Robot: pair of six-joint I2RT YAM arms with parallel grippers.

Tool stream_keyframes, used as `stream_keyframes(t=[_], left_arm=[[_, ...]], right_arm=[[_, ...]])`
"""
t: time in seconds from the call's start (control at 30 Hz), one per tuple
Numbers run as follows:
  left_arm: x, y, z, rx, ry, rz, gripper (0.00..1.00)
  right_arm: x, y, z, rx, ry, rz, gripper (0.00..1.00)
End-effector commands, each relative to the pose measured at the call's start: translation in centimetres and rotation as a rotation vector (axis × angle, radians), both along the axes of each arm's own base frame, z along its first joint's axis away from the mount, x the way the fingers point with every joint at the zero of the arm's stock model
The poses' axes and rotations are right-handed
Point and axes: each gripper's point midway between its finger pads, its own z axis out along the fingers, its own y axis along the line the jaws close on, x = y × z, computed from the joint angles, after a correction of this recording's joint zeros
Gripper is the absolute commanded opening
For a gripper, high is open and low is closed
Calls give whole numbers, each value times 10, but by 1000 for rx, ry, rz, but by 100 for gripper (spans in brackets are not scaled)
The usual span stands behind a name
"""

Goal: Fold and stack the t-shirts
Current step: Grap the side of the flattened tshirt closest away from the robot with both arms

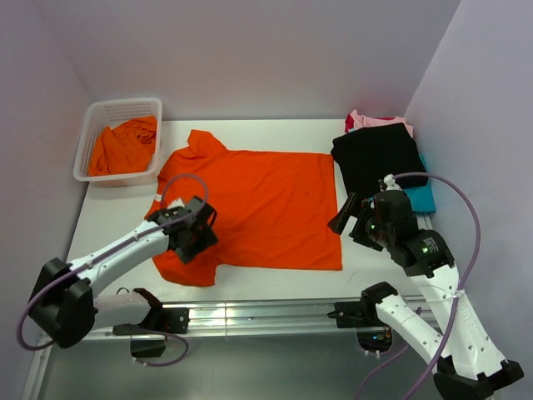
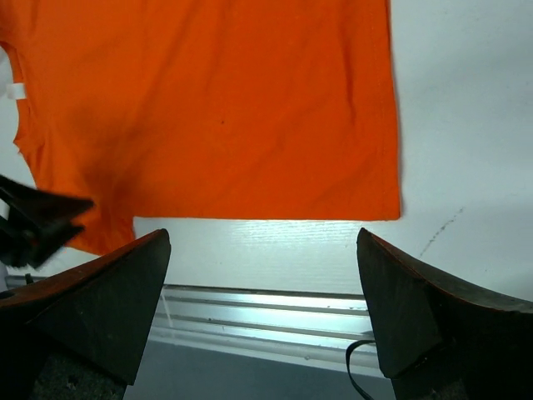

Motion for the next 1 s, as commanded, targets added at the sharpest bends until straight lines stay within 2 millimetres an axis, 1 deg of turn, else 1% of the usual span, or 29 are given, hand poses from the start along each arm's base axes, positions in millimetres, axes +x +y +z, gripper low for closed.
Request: stream_keyframes(t=[0.0, 0.03, 0.07, 0.1, 0.17, 0.2, 0.3, 0.37, 0.47, 0.5, 0.53, 0.7, 0.8, 0.83, 0.87, 0.97], left_arm=[[-85, 58, -24, 177, 291, 147, 72], [-102, 68, -26, 189, 336, 199, 72], [-108, 69, -22, 151, 320, 219, 71], [-112, 67, -21, 118, 321, 229, 70], [-118, 63, -18, 48, 319, 270, 68], [-120, 63, -18, 40, 323, 280, 69], [-123, 65, -18, 60, 338, 314, 68], [-124, 67, -21, 79, 351, 340, 68], [-123, 69, -30, 105, 361, 365, 66], [-121, 67, -33, 101, 359, 365, 65], [-122, 70, -37, 126, 369, 376, 65], [-113, 76, -34, 168, 336, 415, 63], [-105, 73, -35, 177, 321, 411, 61], [-98, 67, -38, 160, 306, 401, 61], [-96, 65, -39, 154, 303, 401, 60], [-82, 60, -36, 142, 256, 390, 59]], right_arm=[[2, -8, 5, -7, -19, -52, 100], [0, -6, 3, 1, -14, -48, 100], [-2, -6, -4, -2, 4, -45, 100], [-3, -6, -6, 3, 14, -46, 100], [-4, -6, -12, -2, 27, -44, 100], [-4, -5, -14, -2, 34, -43, 100], [-2, -4, -15, -3, 32, -37, 100], [-4, 0, -17, 11, 46, -14, 100], [-4, 2, -19, 13, 45, -2, 100], [-4, 2, -20, 9, 47, 3, 99], [-4, 2, -20, 4, 47, 5, 99], [-3, 1, -21, -12, 42, 18, 99], [-3, 0, -21, -19, 45, 20, 99], [-3, 0, -20, -18, 42, 20, 99], [-3, 0, -20, -17, 41, 21, 99], [-4, -1, -19, -24, 45, 22, 99]])
